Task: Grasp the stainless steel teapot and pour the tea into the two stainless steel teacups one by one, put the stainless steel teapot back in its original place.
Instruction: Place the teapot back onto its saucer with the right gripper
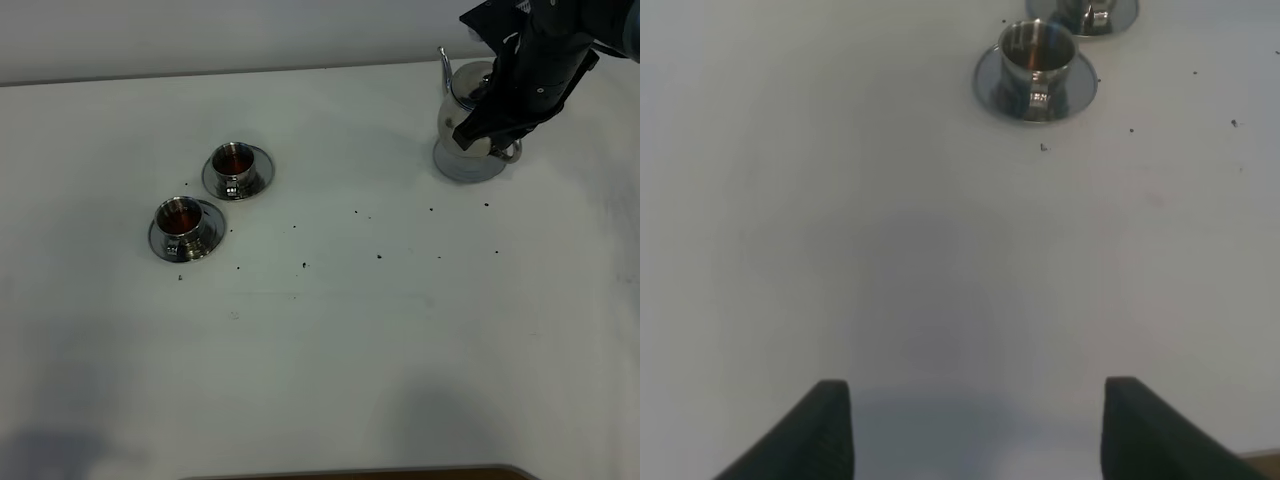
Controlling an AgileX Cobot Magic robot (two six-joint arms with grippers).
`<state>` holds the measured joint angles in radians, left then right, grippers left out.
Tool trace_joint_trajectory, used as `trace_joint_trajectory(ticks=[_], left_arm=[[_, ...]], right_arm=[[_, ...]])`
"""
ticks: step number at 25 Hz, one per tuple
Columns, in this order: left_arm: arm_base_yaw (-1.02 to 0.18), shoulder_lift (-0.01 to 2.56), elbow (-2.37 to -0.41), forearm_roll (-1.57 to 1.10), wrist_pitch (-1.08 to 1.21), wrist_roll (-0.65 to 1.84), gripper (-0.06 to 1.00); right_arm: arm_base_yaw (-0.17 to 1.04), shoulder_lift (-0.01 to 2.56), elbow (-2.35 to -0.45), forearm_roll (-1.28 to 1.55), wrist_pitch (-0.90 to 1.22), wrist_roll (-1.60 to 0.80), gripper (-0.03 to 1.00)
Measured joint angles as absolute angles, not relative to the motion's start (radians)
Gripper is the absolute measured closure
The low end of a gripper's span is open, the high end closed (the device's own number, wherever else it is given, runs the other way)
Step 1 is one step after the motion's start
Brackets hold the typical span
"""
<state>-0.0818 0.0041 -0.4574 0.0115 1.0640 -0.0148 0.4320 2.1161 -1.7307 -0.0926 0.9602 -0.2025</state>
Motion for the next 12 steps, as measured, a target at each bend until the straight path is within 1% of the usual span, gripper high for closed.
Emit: trace_joint_trajectory(ticks=[12], left_arm=[[-0.082,0.004,-0.457,0.012,1.064,-0.015,0.36]], right_arm=[[0.424,2.166,-1.702,-0.132,0.881,-0.202,0.78]])
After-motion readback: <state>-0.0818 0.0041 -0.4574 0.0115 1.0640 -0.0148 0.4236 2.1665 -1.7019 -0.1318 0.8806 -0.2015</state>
